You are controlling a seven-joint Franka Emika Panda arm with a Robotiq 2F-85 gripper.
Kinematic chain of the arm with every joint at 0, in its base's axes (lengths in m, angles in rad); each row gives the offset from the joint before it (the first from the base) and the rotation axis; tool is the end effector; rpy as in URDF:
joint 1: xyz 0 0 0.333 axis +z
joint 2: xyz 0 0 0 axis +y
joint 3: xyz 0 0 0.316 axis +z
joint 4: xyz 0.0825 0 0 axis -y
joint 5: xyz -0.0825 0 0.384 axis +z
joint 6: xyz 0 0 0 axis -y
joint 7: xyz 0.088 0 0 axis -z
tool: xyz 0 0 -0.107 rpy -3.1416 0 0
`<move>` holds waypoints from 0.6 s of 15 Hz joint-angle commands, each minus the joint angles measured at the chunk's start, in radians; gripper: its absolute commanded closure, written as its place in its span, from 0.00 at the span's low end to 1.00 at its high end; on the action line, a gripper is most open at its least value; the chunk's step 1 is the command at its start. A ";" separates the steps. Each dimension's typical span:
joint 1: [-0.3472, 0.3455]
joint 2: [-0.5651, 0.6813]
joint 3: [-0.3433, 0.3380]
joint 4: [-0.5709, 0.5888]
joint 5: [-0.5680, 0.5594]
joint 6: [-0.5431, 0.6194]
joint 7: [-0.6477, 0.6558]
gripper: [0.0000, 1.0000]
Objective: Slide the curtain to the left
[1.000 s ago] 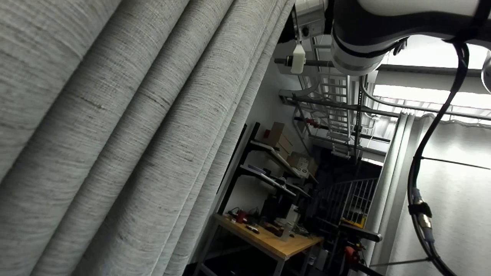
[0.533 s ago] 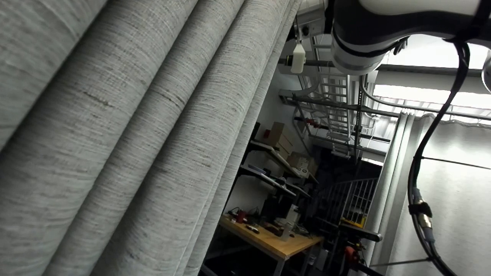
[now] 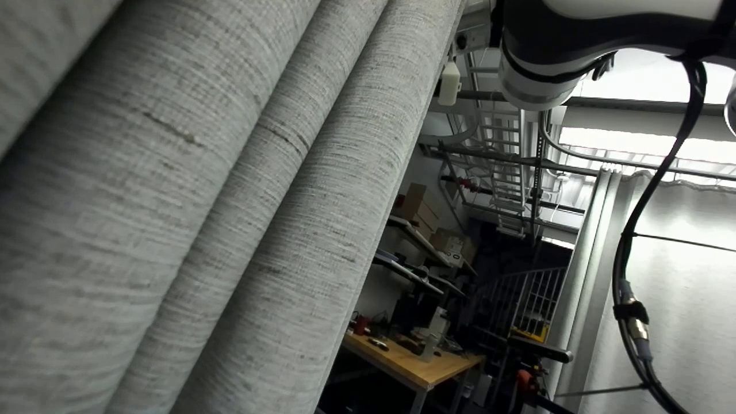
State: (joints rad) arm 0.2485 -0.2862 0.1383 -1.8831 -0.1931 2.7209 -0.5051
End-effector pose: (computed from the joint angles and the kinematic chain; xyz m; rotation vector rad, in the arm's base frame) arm 0.4660 0.2124 0.7624 2.1296 1.2164 1.5151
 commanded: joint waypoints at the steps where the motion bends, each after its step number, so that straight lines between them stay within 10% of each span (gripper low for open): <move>1: 0.005 -0.005 -0.011 -0.014 -0.009 0.015 -0.037 1.00; 4: -0.002 -0.010 -0.016 -0.025 -0.021 0.019 -0.051 1.00; 5: -0.002 -0.011 -0.019 -0.028 -0.022 0.021 -0.057 0.73; 9: -0.003 -0.019 -0.035 -0.036 -0.015 0.006 -0.085 0.51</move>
State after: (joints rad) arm 0.2481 -0.2879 0.1150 -1.8952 -0.1963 2.7220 -0.5586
